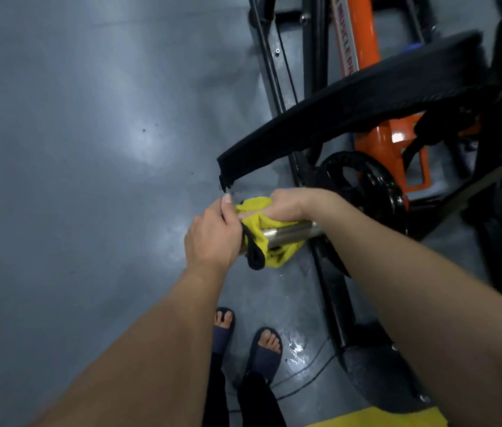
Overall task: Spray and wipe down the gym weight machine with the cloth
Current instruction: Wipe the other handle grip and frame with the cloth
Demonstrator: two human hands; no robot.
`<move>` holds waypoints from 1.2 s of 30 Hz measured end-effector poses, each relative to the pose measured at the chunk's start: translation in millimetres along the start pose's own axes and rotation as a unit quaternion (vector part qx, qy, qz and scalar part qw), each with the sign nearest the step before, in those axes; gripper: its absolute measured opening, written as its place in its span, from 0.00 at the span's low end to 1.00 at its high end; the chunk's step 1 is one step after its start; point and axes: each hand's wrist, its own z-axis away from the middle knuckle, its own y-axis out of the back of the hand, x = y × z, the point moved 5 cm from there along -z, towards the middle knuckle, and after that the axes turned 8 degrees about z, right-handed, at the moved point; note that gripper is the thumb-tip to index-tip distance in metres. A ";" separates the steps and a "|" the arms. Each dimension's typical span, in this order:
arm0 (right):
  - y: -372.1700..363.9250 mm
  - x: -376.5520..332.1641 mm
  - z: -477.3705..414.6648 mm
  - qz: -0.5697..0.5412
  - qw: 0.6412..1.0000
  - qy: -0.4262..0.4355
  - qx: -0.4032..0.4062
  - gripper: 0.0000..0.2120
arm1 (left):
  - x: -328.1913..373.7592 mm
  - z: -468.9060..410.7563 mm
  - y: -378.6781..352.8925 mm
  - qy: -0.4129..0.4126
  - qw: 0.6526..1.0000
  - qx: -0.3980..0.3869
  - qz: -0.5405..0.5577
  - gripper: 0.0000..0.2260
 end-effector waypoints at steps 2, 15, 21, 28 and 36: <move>-3.2 -8.5 18.2 0.030 0.996 0.032 0.077 0.39 | 0.6 0.7 0.7 0.005 1.000 0.000 0.013 0.23; -17.9 -1.1 48.9 0.031 0.978 0.080 0.190 0.38 | -6.0 -8.7 -7.1 -0.020 0.998 -0.055 -0.012 0.24; -68.5 -6.4 72.9 0.078 0.869 0.046 0.487 0.41 | 8.4 5.2 -4.3 -0.174 0.976 -0.071 -0.105 0.22; -104.2 4.0 93.2 0.020 0.782 0.073 0.619 0.36 | 14.1 37.7 -7.2 -0.243 0.952 -0.077 -0.172 0.18; -25.4 20.2 73.5 0.178 0.954 -0.015 0.240 0.59 | 22.4 30.2 -6.0 -0.114 0.978 -0.159 -0.077 0.14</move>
